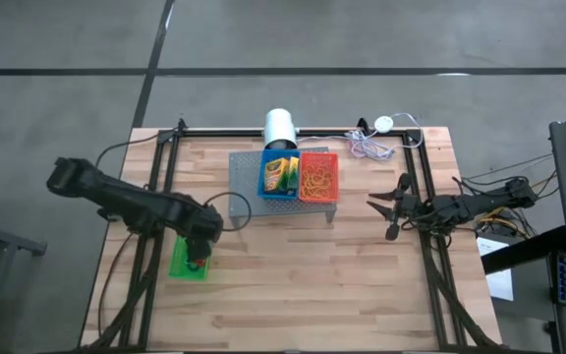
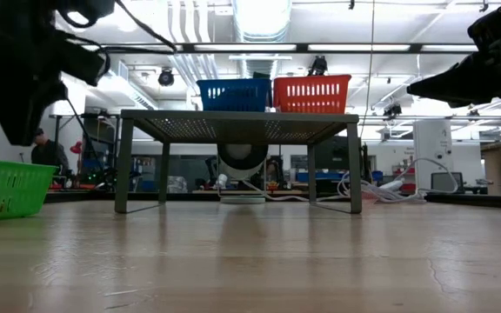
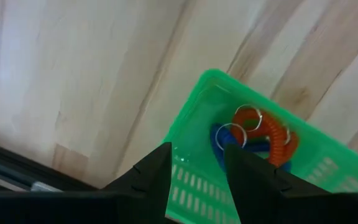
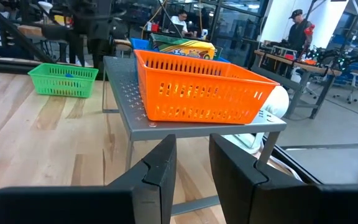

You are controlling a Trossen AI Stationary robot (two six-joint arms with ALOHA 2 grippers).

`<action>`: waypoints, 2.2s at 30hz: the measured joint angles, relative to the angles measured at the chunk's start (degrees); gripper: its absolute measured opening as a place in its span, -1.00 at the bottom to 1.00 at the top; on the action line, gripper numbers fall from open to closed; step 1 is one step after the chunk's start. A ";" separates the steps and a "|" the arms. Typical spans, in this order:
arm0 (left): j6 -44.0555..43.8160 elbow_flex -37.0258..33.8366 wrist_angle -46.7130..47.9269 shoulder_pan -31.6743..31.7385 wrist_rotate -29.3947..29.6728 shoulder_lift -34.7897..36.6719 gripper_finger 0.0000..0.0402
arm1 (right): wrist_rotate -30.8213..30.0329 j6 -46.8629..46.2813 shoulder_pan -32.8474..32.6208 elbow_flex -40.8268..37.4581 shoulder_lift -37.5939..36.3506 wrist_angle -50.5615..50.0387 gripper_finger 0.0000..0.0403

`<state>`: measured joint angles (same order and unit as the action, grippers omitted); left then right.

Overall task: Pick & Place Office Desk Supplies
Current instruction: Put the colored spring keychains into the green bin on the shelf

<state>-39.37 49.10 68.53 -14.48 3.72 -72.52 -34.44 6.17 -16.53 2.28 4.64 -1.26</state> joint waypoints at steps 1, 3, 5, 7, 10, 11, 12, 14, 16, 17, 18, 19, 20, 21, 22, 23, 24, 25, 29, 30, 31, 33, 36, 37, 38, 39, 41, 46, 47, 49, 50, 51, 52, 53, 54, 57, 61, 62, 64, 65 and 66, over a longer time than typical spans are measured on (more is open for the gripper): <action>1.36 -0.02 0.00 0.02 -0.14 -0.67 -0.27 | 0.00 0.00 0.00 0.00 0.00 0.00 -0.55; 2.77 -0.04 0.01 0.11 -0.16 -1.65 -0.27 | 0.00 0.02 0.00 0.00 0.00 -0.01 -0.55; 3.39 -0.04 0.02 0.19 -0.14 -2.16 -0.27 | 0.00 0.00 0.00 0.00 0.00 -0.01 -0.55; 3.53 -0.43 -0.42 0.22 -0.13 -2.17 -0.27 | 0.00 0.01 0.01 0.00 0.00 -0.02 -0.55; 6.09 -2.30 -3.20 0.22 -0.17 -1.14 -0.27 | 0.00 0.00 0.00 0.00 0.00 -0.02 -0.55; 7.31 -3.12 -4.33 0.25 -0.15 -0.63 -0.27 | 0.00 0.00 0.00 0.00 0.00 -0.02 -0.55; 8.01 -3.91 -5.14 0.36 -0.27 -0.26 -0.27 | -0.01 0.01 0.00 0.00 0.00 -0.02 -0.55; 8.26 -5.18 -6.15 0.69 -0.37 0.40 -0.27 | 0.00 0.01 0.01 0.00 0.01 0.00 -0.55; 8.07 -6.10 -6.43 0.92 -0.37 0.76 -0.27 | -0.02 0.01 0.02 0.00 0.00 0.00 -0.55; 8.08 -6.46 -6.43 1.01 -0.36 0.80 -0.27 | 0.00 0.02 0.02 0.00 0.00 -0.02 -0.55; 8.11 -6.71 -6.48 1.13 -0.30 0.80 -0.27 | 0.00 0.00 0.02 0.00 0.00 0.00 -0.55; 8.16 -6.96 -6.62 1.27 -0.30 0.80 -0.27 | 0.00 0.00 0.02 0.00 0.00 -0.01 -0.55; 8.35 -7.27 -6.78 1.48 -0.32 0.80 -0.27 | -0.02 0.02 0.02 0.00 0.00 -0.02 -0.55; 8.35 -7.59 -7.07 1.58 -0.32 0.80 -0.27 | 0.00 0.00 0.02 0.00 0.00 -0.02 -0.55; 8.47 -7.97 -7.60 1.63 -0.32 0.80 -0.27 | 0.00 0.00 0.02 0.00 0.00 -0.02 -0.55; 8.81 -8.33 -8.25 1.73 -0.35 0.80 -0.27 | -0.01 0.00 0.02 0.00 0.00 -0.01 -0.55; 8.98 -8.66 -8.68 1.75 -0.37 0.80 -0.27 | 0.00 0.01 0.02 0.00 0.00 -0.02 -0.55; 8.96 -8.98 -9.11 1.79 -0.53 0.80 -0.27 | 0.00 0.00 0.00 0.00 0.00 -0.01 -0.55; 8.21 -9.02 -9.71 1.93 -1.74 0.80 -0.27 | -0.02 0.00 0.02 0.00 0.00 -0.02 -0.55; 8.08 -8.85 -9.60 1.92 -1.88 0.80 -0.27 | -0.02 0.02 0.02 0.00 0.00 -0.02 -0.55; 8.08 -8.63 -9.57 1.92 -1.89 0.80 -0.27 | 0.00 0.00 0.00 0.00 0.00 0.00 -0.55; 8.11 -8.45 -9.48 1.95 -1.88 0.80 -0.27 | 0.00 0.02 0.02 0.00 0.00 -0.02 -0.55; 8.10 -7.81 -9.20 1.94 -1.88 0.80 -0.27 | 0.00 0.00 0.00 0.00 0.00 0.00 -0.55; 8.08 -7.51 -9.22 1.93 -1.90 0.81 -0.26 | 0.00 0.00 0.02 0.00 0.00 -0.02 -0.55; 8.07 -7.22 -9.14 1.92 -2.03 0.91 -0.26 | 0.00 0.00 0.01 0.00 0.00 -0.01 -0.55; 8.06 -6.83 -8.87 1.95 -2.32 1.04 -0.26 | 0.00 0.00 0.01 0.00 0.00 -0.01 -0.55; 8.06 -5.90 -8.84 1.92 -2.97 1.29 -0.26 | -0.02 0.00 0.02 0.00 0.00 -0.01 -0.55; 10.42 -4.28 -7.69 1.92 -3.10 2.58 -0.26 | -0.01 0.01 0.01 0.00 0.00 -0.01 -0.55; 11.28 -4.35 -7.42 1.92 -2.82 2.91 -0.26 | -0.02 0.00 0.02 0.00 0.00 0.00 -0.55; 13.42 -4.47 -6.50 1.92 -1.01 3.12 -0.26 | -0.02 0.02 0.00 0.00 0.00 0.00 -0.55; 14.65 -4.59 -6.46 1.93 -0.09 3.11 -0.26 | -0.02 0.00 0.02 0.00 0.00 -0.01 -0.55; 15.87 -4.84 -6.70 1.95 0.47 3.09 -0.26 | -0.02 0.01 0.00 0.00 0.00 0.00 -0.55; 16.79 -5.14 -7.13 2.01 0.79 3.07 -0.26 | 0.00 0.00 0.00 0.00 0.00 0.00 -0.55; 17.49 -5.49 -7.95 2.18 0.75 3.07 -0.26 | -0.02 0.00 0.01 0.00 0.00 -0.01 -0.55; 17.99 -5.87 -8.85 2.21 0.72 3.06 -0.26 | 0.00 0.01 0.00 0.00 0.00 -0.02 -0.55; 17.97 -6.93 -9.83 2.25 0.02 3.05 -0.26 | 0.00 0.00 0.01 0.00 0.00 0.00 -0.55; 17.47 -7.80 -11.01 2.25 -1.88 3.05 -0.26 | -0.01 0.01 0.00 0.00 0.00 -0.01 -0.55; 17.25 -8.01 -11.16 2.25 -2.07 3.05 -0.26 | -0.02 0.00 0.00 0.00 0.00 -0.02 -0.55; 16.98 -8.47 -11.61 2.25 -2.29 3.05 -0.26 | -0.01 0.01 0.00 0.00 0.00 0.00 -0.55; 16.89 -8.81 -12.31 2.25 -2.34 3.05 -0.26 | -0.02 0.00 0.02 0.00 0.00 -0.02 -0.55; 16.91 -9.32 -13.26 2.25 -2.56 3.05 -0.26 | 0.00 0.00 0.00 0.00 0.00 -0.01 -0.55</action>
<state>-22.46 39.79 55.27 -12.23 1.16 -69.47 -34.44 6.17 -16.53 2.28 4.64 -1.27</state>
